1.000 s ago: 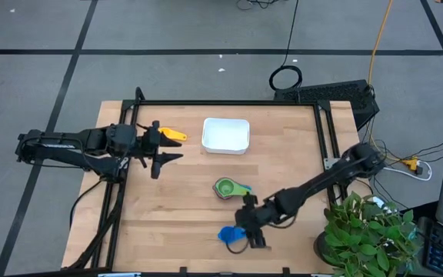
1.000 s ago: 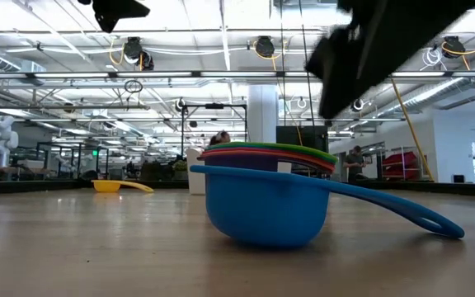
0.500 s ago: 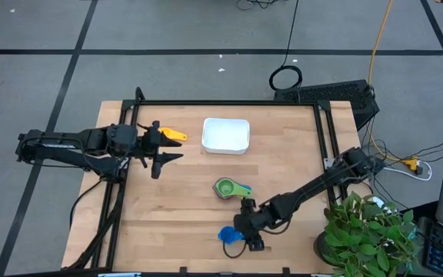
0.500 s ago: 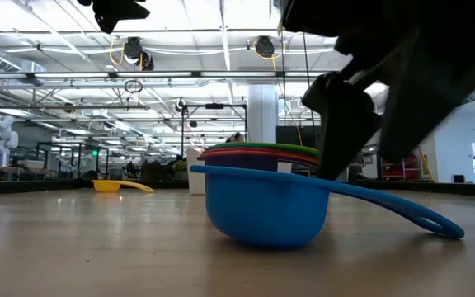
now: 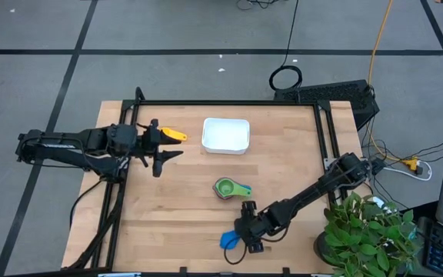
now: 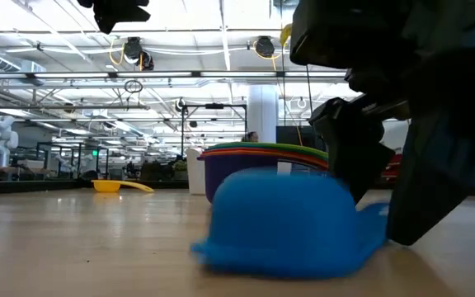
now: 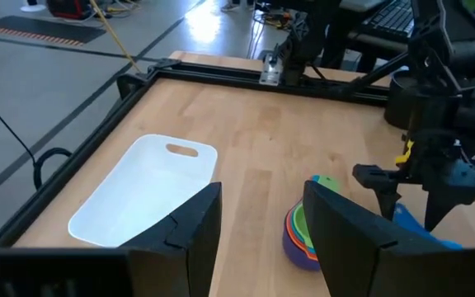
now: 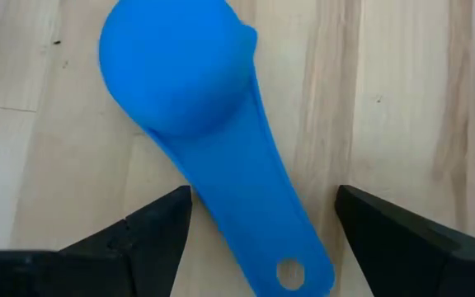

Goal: Nest measuring cups in basket
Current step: Stack the dark blue measuring cup on top of the green measuring cup

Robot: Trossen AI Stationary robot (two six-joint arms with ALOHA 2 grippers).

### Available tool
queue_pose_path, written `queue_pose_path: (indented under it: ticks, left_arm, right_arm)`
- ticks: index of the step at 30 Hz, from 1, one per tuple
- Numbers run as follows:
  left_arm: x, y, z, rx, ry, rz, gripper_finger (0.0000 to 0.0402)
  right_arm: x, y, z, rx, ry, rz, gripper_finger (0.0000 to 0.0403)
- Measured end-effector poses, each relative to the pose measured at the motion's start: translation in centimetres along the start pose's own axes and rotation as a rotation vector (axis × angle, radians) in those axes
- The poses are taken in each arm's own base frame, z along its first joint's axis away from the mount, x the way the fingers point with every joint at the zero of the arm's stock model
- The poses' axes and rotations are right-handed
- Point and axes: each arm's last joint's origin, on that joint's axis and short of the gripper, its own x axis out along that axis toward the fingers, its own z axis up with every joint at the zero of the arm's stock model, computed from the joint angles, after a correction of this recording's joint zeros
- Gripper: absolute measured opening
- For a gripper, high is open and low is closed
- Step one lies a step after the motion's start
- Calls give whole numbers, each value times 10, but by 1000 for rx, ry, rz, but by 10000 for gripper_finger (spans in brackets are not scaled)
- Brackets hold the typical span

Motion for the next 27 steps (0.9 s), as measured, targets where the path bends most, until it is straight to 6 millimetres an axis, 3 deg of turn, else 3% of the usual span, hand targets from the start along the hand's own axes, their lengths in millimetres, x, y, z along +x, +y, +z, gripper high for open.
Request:
queue_pose_path:
  ticks: [12,18,27]
  left_arm:
    - [0,0,0,-3,0,-1,172]
    - [0,0,0,-3,0,-2,172]
    - [0,0,0,-10,0,-6,172]
  right_arm:
    - [-3,-1,3,-44,-31,-15,297]
    - [-14,-1,25,-28,-198,88,297]
    - [-14,-12,36,-78,-255,153,297]
